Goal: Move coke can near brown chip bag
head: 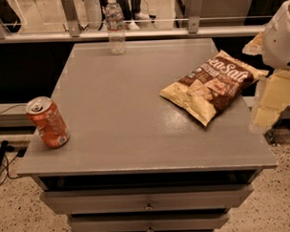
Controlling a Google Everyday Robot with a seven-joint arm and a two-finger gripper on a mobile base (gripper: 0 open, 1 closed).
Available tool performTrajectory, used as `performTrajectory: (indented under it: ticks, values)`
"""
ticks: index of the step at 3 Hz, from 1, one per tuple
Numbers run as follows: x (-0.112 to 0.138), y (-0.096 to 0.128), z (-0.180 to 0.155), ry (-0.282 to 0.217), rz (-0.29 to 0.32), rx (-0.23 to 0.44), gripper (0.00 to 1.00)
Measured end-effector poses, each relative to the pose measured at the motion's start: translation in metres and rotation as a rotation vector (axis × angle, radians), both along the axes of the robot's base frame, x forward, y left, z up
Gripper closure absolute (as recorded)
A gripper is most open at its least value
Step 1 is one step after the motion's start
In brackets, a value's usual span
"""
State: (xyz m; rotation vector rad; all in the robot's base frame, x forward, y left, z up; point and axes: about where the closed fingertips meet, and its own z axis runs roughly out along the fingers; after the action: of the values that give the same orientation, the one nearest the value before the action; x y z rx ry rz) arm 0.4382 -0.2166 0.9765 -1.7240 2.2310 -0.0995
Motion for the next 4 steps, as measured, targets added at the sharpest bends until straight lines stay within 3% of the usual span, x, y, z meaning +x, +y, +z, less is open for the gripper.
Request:
performTrajectory:
  ticks: [1, 2, 3, 4]
  values:
    - [0.000, 0.000, 0.000, 0.000, 0.000, 0.000, 0.00]
    - [0.009, 0.003, 0.001, 0.001, 0.036, 0.050, 0.00]
    - [0.036, 0.064, -0.030, 0.084, 0.177, 0.269, 0.00]
    - [0.037, 0.131, -0.040, 0.155, 0.307, 0.449, 0.00]
